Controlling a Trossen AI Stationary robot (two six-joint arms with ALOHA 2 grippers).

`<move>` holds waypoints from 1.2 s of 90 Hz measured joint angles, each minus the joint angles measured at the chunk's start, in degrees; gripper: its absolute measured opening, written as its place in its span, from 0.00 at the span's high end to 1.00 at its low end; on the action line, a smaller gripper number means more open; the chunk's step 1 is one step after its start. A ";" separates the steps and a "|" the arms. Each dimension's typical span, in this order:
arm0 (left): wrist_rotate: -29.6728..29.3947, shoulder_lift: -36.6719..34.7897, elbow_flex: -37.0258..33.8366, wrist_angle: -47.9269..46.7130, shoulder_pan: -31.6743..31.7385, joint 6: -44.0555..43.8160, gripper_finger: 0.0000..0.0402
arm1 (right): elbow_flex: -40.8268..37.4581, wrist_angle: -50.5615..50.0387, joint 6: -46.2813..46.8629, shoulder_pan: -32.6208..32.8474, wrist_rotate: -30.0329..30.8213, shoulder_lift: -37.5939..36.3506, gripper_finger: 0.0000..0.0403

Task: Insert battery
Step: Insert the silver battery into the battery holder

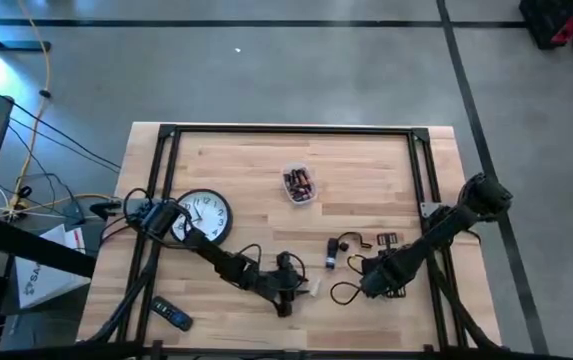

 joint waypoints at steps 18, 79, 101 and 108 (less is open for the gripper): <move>0.00 0.00 0.00 0.00 0.00 0.00 0.67 | -0.02 0.60 0.23 0.01 -0.39 0.04 0.98; 3.84 -2.64 -0.02 -2.15 4.64 5.67 0.67 | 18.56 -5.56 10.17 2.05 1.20 0.30 1.00; 8.04 -2.64 4.00 -4.81 8.15 11.72 0.67 | 17.83 14.96 20.21 1.08 0.68 0.61 1.00; 7.96 -2.64 4.39 -5.50 8.88 13.47 0.67 | 16.12 21.59 29.27 0.47 -0.62 1.31 1.00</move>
